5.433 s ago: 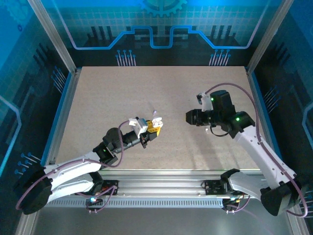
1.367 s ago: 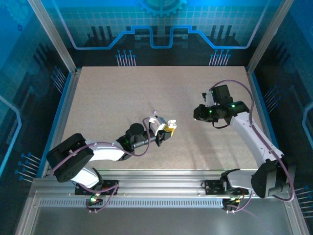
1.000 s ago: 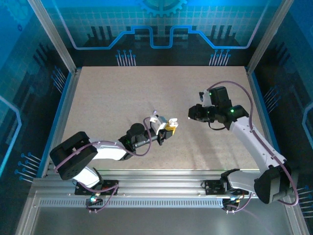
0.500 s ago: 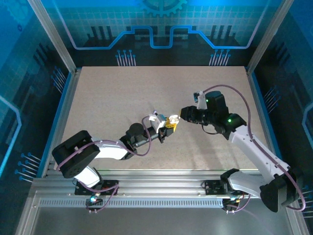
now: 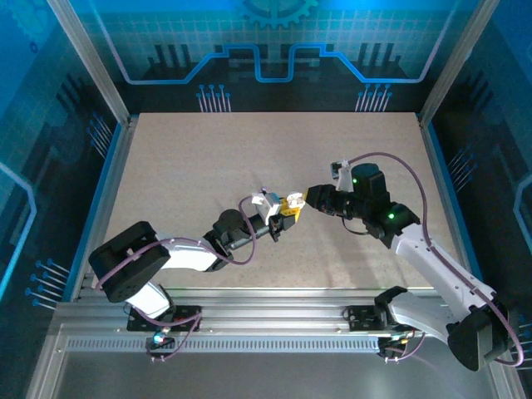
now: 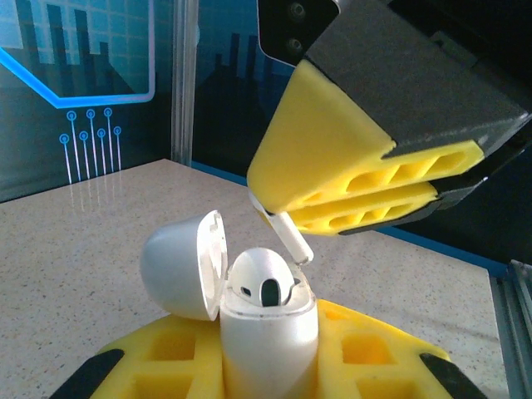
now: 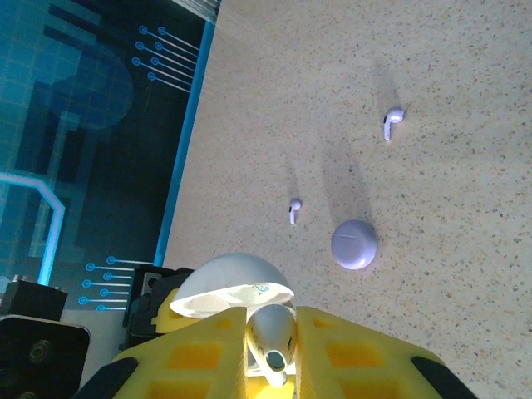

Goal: Insert the wireless bluetooth earbuds into the charging case

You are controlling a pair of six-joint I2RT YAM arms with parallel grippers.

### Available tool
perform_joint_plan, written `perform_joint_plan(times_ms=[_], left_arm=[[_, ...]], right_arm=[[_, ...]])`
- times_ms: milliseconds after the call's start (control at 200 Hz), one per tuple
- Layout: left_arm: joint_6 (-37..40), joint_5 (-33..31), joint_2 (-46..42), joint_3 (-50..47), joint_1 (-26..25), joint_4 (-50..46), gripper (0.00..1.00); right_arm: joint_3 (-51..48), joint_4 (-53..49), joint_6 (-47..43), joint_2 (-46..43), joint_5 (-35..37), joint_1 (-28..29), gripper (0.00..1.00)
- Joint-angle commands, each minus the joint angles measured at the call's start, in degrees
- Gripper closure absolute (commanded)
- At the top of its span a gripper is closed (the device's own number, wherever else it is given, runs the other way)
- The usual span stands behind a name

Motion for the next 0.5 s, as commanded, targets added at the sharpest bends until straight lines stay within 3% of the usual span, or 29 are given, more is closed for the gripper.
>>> perform_joint_plan(times_ms=[0, 495], left_arm=[[0.1, -0.2, 0.0, 1.1, -0.6, 3.5, 0.84], [0.1, -0.8, -0.9, 0.3, -0.6, 5.4, 0.84]], right_arm=[[-0.1, 3.1, 0.8, -0.7, -0.5, 0.8, 0.81], [-0.9, 5.4, 1.5, -0.1, 0.4, 2.9, 0.81]])
